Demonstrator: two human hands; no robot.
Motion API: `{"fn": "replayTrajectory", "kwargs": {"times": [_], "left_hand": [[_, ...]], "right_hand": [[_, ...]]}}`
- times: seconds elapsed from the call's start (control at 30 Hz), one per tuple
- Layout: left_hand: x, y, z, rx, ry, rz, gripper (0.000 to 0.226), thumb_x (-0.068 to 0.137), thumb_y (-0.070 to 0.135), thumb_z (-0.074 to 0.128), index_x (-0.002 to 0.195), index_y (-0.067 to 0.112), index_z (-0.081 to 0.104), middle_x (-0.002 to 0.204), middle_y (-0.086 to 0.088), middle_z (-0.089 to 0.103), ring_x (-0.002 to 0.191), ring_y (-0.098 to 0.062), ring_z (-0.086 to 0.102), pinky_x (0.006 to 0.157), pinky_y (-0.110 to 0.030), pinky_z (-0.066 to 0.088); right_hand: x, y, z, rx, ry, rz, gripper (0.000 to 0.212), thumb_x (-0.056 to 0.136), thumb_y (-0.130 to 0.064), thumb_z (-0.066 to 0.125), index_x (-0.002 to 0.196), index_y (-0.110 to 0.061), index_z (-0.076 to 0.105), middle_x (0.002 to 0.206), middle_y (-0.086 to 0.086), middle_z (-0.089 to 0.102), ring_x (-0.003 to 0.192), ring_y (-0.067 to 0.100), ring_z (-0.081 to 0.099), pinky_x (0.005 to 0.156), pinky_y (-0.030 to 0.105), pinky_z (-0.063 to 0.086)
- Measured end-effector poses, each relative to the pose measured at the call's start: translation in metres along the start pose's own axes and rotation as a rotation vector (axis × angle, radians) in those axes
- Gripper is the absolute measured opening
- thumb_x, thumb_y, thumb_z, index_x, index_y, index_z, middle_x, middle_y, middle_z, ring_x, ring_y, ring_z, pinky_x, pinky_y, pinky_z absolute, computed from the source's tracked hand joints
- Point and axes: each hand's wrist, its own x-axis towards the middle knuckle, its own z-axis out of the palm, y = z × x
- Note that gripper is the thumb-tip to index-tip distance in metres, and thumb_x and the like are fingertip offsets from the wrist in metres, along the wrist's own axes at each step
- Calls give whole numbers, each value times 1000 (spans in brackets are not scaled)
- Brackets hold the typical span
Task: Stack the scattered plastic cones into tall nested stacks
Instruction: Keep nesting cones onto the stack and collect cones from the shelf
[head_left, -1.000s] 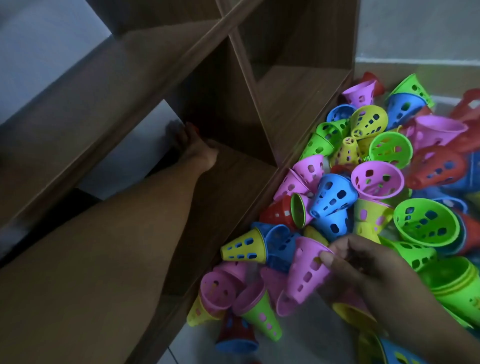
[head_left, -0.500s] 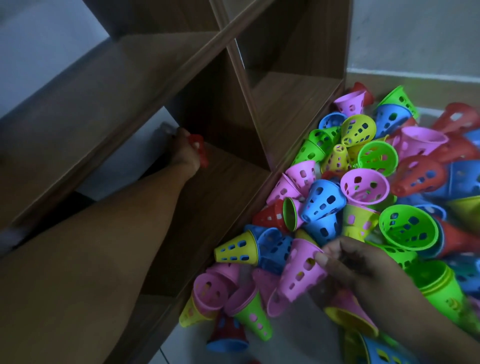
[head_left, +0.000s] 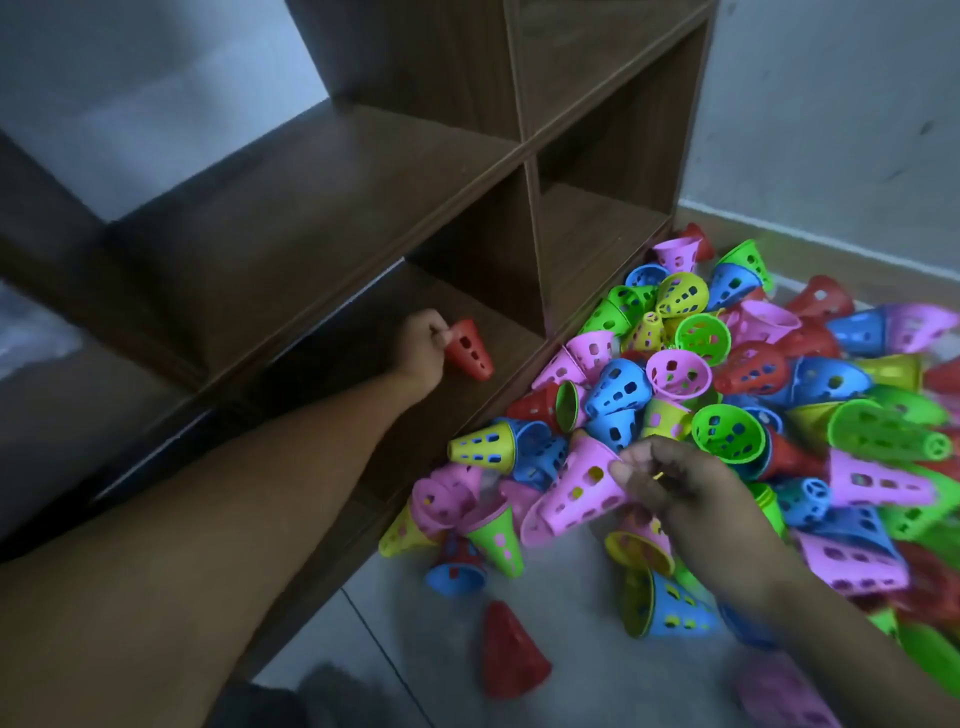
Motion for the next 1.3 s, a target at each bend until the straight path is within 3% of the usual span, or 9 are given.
{"fn": "replayTrajectory", "kwargs": {"times": [0.17,0.3,0.37,0.47,0.7,0.83,1.07,1.2,1.3], "left_hand": [[-61,1,-21,-219,-55,-74,8,96,3,57,91,6,62,87,-16,64,83,-28,64,84,-44,55],[-113,7,-40,-468,-100,-147,7,98,0,53,95,0,59,95,-27,61,74,-28,64,67,-29,59],[-136,5,-51,-587,-121,-174,5,99,0,52,101,-3,56,99,-24,59,79,-26,64,61,-20,57],[-163,-1,-68,-702,-178,-246,11,99,4,55,109,-1,55,106,-21,63,93,-32,70,65,-27,62],[-211,-16,-100,-786,-335,-275,26,96,14,63,120,8,61,95,-8,69,78,-16,67,65,-27,51],[-232,-5,-113,-1104,-544,-321,23,95,9,62,117,11,60,94,-8,68,82,-17,66,69,-25,53],[-262,-12,-130,-1157,-1024,-187,13,81,12,72,94,16,73,84,-4,69,75,-12,65,70,-20,54],[-267,-21,-137,-1096,-1172,-187,39,57,20,96,89,12,75,81,-8,68,72,-13,66,67,-20,57],[-272,-26,-139,-1033,-1156,-247,70,45,20,100,104,7,65,82,-7,71,73,-13,70,65,-22,57]], "right_hand": [[-33,-17,0,-52,50,44,21,97,-14,60,77,-15,63,63,17,57,55,21,54,52,30,38],[-60,-43,3,-13,85,73,22,100,-7,53,80,-5,61,58,11,56,50,15,54,46,25,41],[-72,-57,6,-43,77,45,26,102,-14,53,79,-3,61,59,14,59,55,22,52,52,29,41],[-91,-72,12,-18,89,33,33,103,-20,51,79,-1,63,64,22,60,61,27,51,56,31,39],[-140,-100,30,115,59,100,25,102,-12,49,98,5,67,79,10,64,71,18,53,63,25,46],[-166,-115,37,267,-71,161,24,102,-1,43,107,6,65,79,16,61,65,15,56,61,21,50],[-191,-119,47,180,-333,362,26,96,-3,51,118,5,62,85,14,65,68,15,61,63,20,55],[-191,-104,53,26,-395,428,30,98,-9,55,119,11,58,89,14,66,70,14,63,67,22,54],[-191,-88,56,-81,-369,458,15,99,-11,56,104,-1,66,83,6,70,74,15,65,71,26,53]]}}
